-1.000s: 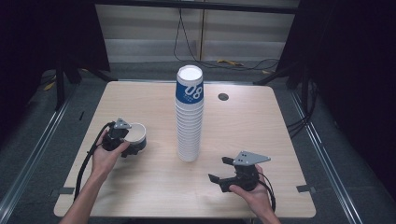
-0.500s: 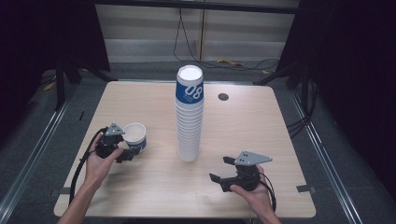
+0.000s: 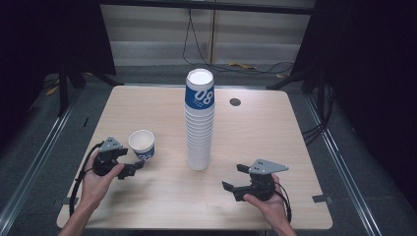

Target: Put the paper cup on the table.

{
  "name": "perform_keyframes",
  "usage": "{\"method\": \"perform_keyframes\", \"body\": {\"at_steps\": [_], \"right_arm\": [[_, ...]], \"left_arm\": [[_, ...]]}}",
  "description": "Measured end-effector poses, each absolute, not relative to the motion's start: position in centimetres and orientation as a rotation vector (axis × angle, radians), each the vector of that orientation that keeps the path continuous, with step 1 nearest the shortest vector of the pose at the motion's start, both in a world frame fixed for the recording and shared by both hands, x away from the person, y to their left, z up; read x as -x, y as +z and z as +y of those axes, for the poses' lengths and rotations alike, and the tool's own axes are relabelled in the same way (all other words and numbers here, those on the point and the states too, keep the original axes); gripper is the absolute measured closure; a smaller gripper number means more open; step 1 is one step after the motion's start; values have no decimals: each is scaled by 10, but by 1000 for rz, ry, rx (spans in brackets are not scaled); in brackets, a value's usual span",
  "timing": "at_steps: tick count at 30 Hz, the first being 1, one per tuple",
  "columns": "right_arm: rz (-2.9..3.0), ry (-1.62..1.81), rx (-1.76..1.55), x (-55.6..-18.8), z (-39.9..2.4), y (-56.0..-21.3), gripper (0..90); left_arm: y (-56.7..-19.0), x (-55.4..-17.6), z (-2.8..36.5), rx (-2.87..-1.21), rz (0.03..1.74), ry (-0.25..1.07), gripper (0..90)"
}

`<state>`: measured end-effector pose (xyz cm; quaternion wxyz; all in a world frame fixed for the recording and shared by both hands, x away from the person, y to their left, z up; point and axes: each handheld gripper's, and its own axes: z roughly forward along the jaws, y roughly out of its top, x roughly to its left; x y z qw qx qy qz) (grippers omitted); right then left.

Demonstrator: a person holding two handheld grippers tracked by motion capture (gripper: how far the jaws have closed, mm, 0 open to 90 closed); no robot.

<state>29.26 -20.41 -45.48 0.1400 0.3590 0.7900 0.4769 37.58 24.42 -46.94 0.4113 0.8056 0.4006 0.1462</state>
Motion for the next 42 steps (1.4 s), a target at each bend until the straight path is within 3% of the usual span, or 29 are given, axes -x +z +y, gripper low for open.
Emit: {"method": "perform_keyframes", "body": {"at_steps": [17,33,42], "right_arm": [[2227,1361,-1041,-289,-203,-454,191],[2209,1390,-1069,-279,-207,-451,180],[2186,1413,-1069,-268,-202,-456,172]], "left_arm": [[-472,-337,246,-1931,978,346,189],[-469,-295,202,-1962,784,268,182],[-483,-287,196,-1937,790,251,183]]}}
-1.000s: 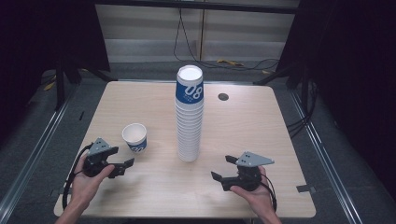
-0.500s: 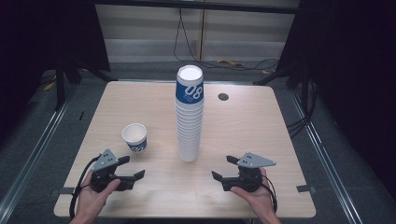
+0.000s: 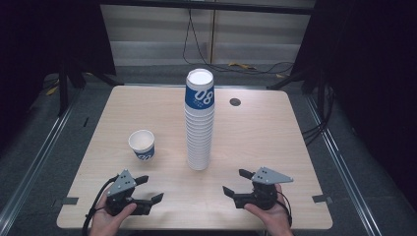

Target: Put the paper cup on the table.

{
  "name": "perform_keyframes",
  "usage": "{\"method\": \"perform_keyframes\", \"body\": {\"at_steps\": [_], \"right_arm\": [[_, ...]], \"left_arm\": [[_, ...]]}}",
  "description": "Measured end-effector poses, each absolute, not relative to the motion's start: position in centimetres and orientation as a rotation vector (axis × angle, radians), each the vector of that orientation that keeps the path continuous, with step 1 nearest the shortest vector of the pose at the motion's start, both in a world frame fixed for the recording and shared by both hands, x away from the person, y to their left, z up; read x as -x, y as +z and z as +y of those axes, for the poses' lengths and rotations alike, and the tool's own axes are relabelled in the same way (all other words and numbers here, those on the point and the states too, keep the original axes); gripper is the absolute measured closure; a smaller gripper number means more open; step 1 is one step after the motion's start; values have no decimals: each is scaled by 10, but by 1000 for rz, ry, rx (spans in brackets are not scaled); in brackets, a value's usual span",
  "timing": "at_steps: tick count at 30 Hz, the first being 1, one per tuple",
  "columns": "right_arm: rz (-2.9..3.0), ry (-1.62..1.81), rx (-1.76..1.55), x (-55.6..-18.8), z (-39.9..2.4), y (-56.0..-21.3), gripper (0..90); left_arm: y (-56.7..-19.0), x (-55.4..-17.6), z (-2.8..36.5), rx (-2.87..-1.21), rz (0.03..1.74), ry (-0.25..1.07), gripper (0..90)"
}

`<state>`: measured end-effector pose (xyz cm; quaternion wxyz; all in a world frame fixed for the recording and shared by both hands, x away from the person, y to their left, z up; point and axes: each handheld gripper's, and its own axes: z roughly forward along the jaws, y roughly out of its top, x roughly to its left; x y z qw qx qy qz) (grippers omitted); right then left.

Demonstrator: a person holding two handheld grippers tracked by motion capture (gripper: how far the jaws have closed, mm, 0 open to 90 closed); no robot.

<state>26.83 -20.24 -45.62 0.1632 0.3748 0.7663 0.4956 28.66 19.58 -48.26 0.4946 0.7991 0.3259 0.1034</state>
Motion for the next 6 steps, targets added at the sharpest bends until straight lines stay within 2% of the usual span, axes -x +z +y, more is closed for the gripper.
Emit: {"method": "perform_keyframes", "body": {"at_steps": [6], "right_arm": [[2191,1405,-1075,-270,-199,-462,168]], "left_arm": [[-487,-288,198,-1916,793,251,182]]}}
